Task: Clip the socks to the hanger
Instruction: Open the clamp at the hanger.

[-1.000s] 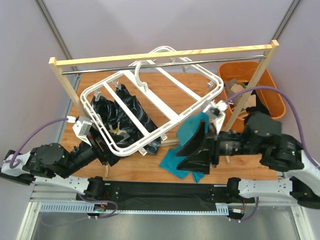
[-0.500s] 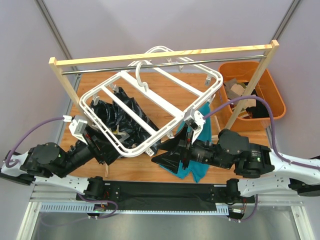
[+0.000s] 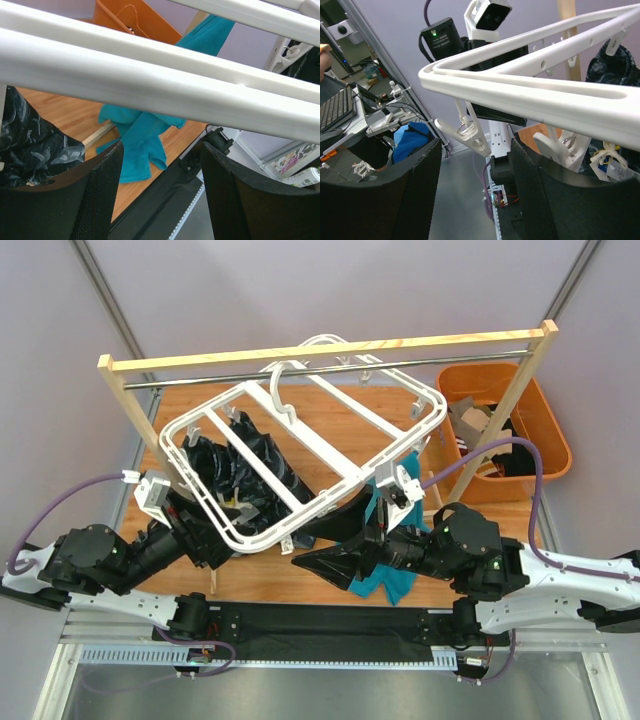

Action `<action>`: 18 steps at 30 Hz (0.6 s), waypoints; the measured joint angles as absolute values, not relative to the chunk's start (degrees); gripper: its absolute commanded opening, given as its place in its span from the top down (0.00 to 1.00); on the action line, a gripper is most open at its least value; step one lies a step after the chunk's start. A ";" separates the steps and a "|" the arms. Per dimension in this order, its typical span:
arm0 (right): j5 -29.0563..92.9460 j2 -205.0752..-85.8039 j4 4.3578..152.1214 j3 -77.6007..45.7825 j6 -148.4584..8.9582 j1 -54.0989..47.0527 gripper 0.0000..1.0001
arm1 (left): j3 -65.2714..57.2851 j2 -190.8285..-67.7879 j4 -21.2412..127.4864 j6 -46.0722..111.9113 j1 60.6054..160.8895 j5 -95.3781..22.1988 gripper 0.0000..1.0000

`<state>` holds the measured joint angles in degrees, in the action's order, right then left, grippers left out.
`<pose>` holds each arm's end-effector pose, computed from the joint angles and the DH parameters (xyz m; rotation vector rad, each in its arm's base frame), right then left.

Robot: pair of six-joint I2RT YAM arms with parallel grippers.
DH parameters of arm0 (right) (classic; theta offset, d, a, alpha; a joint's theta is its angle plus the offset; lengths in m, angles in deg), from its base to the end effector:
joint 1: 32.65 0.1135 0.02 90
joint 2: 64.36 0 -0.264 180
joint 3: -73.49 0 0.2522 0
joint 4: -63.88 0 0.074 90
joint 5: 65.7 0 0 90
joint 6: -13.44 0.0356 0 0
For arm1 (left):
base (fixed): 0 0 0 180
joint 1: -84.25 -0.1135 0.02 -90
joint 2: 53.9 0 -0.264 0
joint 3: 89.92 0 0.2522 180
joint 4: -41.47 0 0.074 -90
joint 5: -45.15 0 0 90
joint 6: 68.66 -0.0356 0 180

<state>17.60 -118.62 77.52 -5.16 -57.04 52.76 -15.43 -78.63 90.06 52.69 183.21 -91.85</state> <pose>0.0204 0.2019 0.4523 -0.7467 1.3525 1.4209 0.0193 -0.0449 0.4185 0.2876 1.6525 -1.1399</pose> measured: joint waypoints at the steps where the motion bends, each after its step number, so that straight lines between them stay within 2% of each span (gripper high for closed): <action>1: 18.26 -118.62 76.93 -5.14 -57.21 52.78 0.42 | -15.43 -78.48 90.03 52.69 183.21 -91.85 0.30; 9: 20.88 -119.38 73.61 -5.14 -58.43 52.78 0.42 | -15.43 -78.39 89.64 52.67 183.21 -91.64 0.30; 18: 21.65 -123.32 71.91 -5.14 -58.87 53.00 0.34 | -15.43 -78.41 88.11 52.65 183.21 -90.37 0.30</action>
